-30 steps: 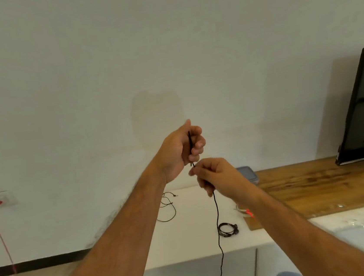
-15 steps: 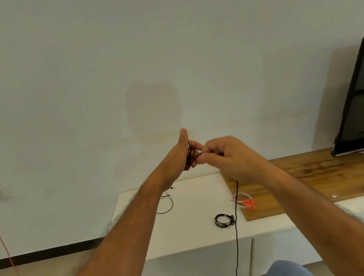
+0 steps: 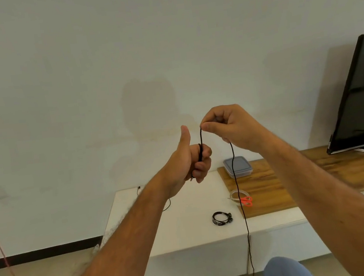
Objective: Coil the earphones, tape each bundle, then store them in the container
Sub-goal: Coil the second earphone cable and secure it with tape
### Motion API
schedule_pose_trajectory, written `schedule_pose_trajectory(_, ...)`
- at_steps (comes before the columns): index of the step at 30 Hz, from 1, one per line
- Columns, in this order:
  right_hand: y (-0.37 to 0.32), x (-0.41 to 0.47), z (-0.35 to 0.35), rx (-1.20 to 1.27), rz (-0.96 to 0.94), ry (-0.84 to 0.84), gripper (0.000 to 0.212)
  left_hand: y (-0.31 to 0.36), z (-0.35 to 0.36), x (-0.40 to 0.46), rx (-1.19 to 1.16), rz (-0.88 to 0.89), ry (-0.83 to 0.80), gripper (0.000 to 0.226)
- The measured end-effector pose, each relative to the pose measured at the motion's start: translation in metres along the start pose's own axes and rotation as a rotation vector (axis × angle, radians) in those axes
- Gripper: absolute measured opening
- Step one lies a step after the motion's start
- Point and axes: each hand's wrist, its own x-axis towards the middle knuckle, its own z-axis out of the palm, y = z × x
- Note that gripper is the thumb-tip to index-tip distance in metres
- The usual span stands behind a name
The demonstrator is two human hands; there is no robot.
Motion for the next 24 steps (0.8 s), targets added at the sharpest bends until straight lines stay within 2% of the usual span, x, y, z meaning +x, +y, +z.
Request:
schedule_pose_trajectory(8,0.018,-0.002,0.019,0.233,0.104,0.017,0.013,0.007,0.002,-0.002,-0.180,0.020,-0.082,0.076)
schedule_pose_trajectory(13,0.027,-0.021,0.047,0.393,0.148,-0.113,0.022,0.013,0.001,-0.002,-0.299,0.105,-0.088,0.072)
schedule_pose_trajectory(15,0.029,-0.031,0.057,0.421,0.193,-0.165,0.033,0.013,-0.001,-0.001,-0.327,0.114,-0.051,0.070)
schedule_pose_trajectory(17,0.031,-0.040,0.064,0.390,0.242,-0.215,0.034,0.013,-0.004,0.001,-0.331,0.116,-0.014,0.071)
schedule_pose_trajectory(20,0.031,-0.051,0.066,0.288,0.281,-0.276,0.023,0.012,-0.008,0.004,-0.282,0.124,0.056,0.078)
schedule_pose_trajectory(24,0.021,-0.058,0.056,0.156,0.266,-0.383,0.016,0.009,-0.014,0.009,-0.166,0.150,0.210,0.080)
